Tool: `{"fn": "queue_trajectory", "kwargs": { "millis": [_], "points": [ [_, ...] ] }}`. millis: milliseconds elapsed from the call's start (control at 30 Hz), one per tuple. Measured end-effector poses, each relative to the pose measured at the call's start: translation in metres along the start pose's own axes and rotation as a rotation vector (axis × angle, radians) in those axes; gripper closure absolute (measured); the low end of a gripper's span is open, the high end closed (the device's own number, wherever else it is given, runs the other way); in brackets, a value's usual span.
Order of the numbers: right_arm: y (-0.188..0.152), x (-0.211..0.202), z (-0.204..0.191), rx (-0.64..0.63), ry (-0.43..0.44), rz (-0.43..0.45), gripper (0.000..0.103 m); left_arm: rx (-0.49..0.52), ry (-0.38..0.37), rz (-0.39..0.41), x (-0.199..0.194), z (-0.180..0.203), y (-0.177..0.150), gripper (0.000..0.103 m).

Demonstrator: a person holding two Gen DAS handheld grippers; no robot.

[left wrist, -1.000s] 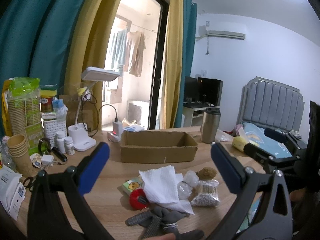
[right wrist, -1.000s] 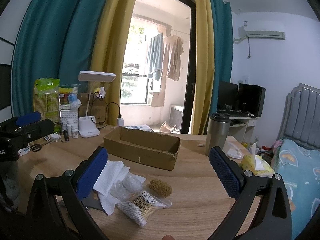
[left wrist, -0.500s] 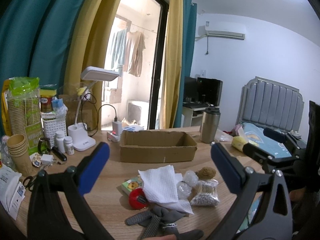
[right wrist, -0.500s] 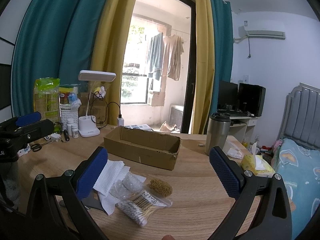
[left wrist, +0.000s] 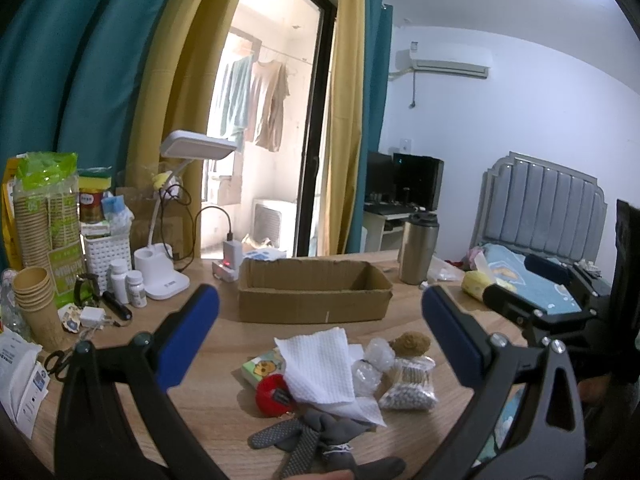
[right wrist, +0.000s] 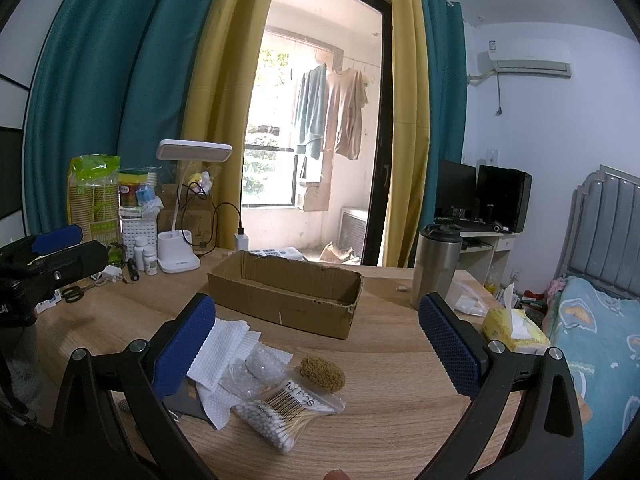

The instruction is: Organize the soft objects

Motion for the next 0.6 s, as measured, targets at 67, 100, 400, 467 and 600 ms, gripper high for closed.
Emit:
{"fn": "queue_trajectory", "kwargs": {
  "millis": [67, 100, 400, 467, 600],
  "points": [
    [0.0, 0.0, 0.0, 0.0, 0.0, 0.0, 0.0, 0.0, -0.001, 0.0, 0.0, 0.001, -0.001, 0.001],
    [0.0, 0.0, 0.0, 0.0, 0.0, -0.001, 0.0, 0.0, -0.001, 0.0, 0.0, 0.001, -0.001, 0.001],
    [-0.001, 0.0, -0.001, 0.0, 0.001, -0.005, 0.0, -0.001, -0.001, -0.008, 0.001, 0.002, -0.003, 0.001],
    [-0.004, 0.001, -0.002, 0.001, 0.004, -0.009, 0.0, -0.001, -0.001, -0.016, 0.002, 0.001, -0.005, 0.001],
    [-0.017, 0.006, -0.002, 0.012, 0.014, -0.04, 0.0, -0.001, 0.013, -0.044, 0.007, -0.002, -0.011, 0.001]
  ]
}}
Point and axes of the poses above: each gripper's, at about its wrist camera, not at the fingertips, and x roughly the way its jaws point, z to its right, y to its top, the point moved 9 cm from there along x, roughly the way its jaws point, and after that the axes turned 1 degree about z, right-handed, at the moved point
